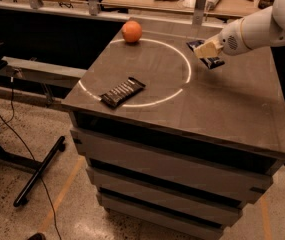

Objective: Move rxbar blueberry near rxbar chocolate

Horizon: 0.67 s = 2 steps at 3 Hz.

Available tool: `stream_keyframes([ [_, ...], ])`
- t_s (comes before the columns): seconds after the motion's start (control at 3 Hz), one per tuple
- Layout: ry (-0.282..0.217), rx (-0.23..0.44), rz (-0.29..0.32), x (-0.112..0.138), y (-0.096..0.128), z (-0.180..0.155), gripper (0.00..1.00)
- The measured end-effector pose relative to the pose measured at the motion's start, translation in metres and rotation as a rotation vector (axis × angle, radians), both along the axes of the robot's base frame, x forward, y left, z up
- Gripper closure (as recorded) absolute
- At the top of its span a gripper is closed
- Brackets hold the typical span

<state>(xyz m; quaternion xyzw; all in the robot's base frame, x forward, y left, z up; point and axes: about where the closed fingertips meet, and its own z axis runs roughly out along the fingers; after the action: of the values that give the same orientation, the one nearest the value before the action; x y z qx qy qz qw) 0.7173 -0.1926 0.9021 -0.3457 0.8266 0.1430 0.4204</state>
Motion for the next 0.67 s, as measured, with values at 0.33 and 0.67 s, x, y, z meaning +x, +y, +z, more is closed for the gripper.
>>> stream_keyframes([
  [0.33, 0.013, -0.005, 0.165, -0.023, 0.044, -0.009, 1.00],
  [0.67, 0.021, -0.008, 0.340, -0.051, 0.093, -0.018, 1.00],
])
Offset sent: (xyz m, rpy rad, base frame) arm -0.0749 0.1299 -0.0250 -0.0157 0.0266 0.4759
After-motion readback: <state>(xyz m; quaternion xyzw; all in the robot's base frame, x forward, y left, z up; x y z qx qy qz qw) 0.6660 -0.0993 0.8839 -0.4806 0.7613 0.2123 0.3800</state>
